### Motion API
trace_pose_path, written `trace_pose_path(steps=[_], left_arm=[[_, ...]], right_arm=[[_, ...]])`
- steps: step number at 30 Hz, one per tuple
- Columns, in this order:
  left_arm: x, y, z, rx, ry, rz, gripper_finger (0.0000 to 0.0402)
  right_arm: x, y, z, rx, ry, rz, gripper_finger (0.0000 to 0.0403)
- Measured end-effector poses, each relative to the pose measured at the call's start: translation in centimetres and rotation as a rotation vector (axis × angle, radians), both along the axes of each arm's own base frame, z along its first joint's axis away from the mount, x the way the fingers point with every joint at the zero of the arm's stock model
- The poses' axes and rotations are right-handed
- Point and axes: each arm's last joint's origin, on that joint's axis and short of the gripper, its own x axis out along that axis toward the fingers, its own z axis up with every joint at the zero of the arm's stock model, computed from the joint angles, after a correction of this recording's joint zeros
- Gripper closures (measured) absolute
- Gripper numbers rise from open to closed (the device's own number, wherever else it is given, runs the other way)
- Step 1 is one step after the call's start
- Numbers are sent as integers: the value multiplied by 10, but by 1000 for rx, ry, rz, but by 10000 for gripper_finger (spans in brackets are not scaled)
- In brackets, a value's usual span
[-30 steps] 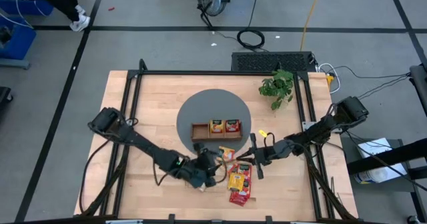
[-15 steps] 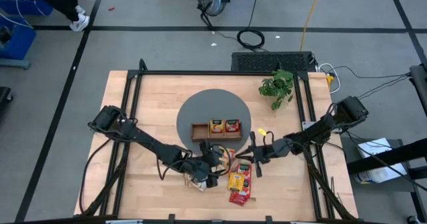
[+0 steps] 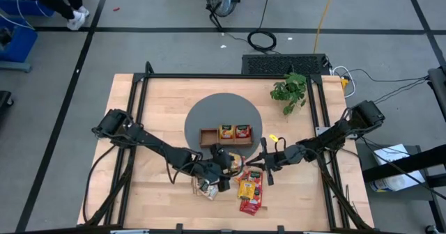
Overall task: Pick & Place Tea
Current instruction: Put the brown tea bag into the left slot of the wooden organizer
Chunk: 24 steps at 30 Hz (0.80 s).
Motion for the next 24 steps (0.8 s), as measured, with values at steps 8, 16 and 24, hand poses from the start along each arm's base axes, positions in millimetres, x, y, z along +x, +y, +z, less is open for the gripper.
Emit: trace_pose_path(steps=[8,16,24], left_arm=[[3,8,0,7,5,3,259],[3,8,0,31,13,-27,392],[1,2,0,86,9,-27,398]], right_arm=[[0,0,0,1,-2,0,403],[0,0,0,1,-2,0,403],[0,0,1,80,-2,-8,386]])
